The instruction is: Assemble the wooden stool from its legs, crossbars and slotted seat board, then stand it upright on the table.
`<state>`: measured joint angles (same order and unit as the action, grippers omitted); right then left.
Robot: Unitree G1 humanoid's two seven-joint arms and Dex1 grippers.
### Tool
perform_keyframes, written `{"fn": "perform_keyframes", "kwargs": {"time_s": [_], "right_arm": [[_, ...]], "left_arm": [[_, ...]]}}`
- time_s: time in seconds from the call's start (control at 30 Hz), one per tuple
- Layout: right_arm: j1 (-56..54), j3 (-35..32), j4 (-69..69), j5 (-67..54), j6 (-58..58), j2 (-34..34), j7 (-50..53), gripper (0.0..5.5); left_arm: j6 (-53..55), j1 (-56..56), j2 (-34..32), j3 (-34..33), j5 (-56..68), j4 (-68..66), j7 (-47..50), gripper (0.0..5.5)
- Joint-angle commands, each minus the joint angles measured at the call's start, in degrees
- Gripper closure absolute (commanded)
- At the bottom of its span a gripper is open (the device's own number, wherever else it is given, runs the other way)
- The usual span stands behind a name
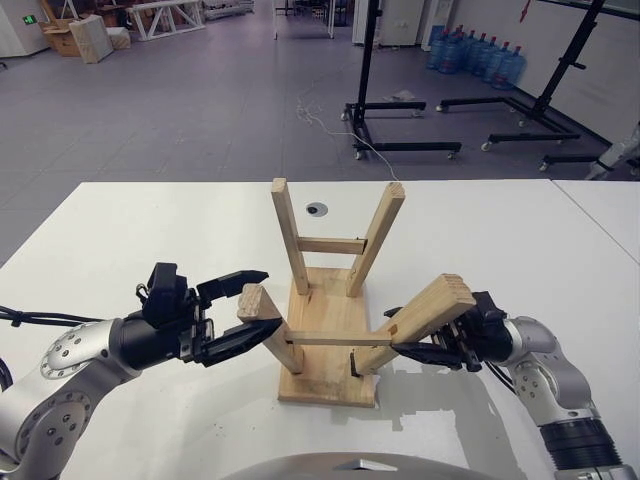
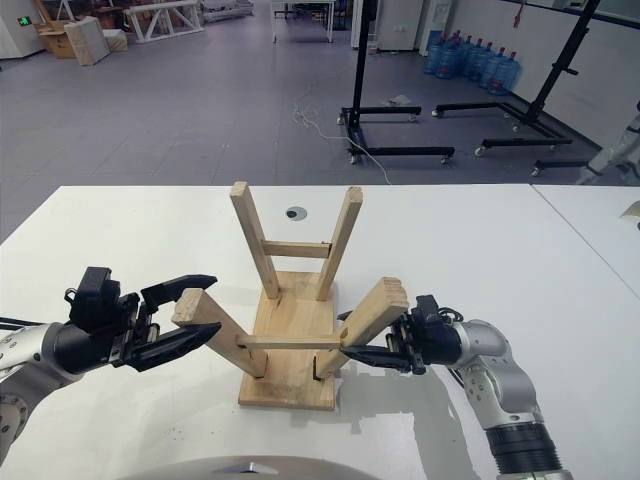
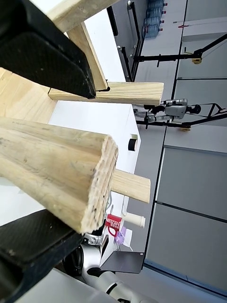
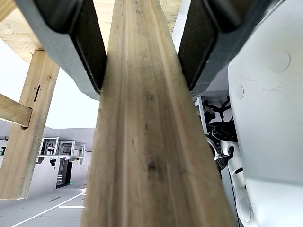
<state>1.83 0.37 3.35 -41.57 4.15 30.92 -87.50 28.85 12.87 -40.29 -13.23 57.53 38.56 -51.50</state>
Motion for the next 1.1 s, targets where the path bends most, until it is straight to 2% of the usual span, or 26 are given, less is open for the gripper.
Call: {"fn": "perform_keyframes", "kwargs": {"time_s": [0.03, 0.27, 0.63, 1.1], "right_arm": [[0.7, 4.2, 0.0, 1.5, -1.8, 1.5, -4.9, 3.45], [-2.1, 6.5, -1.3, 2.2, -3.5, 0.5, -4.3, 3.45], [-4.8, 8.3, 1.2, 2.3, 2.3, 1.1, -1.4, 3.45], [-7.5, 15.1, -2.0, 9.0, 4.7, 1.9, 0.8, 3.44]], "left_arm": [[0.6, 0.0, 0.0, 0.0, -1.2, -0.4, 1.7, 1.68], [0.9, -0.5, -0.6, 0.0, -1.2, -1.0, 1.0, 1.68], [1.2, -1.9, -1.6, 0.6, -1.8, -1.5, 0.0, 1.68], [2.3, -3.8, -2.9, 0.9, -2.4, -2.9, -2.2, 1.68]]}}
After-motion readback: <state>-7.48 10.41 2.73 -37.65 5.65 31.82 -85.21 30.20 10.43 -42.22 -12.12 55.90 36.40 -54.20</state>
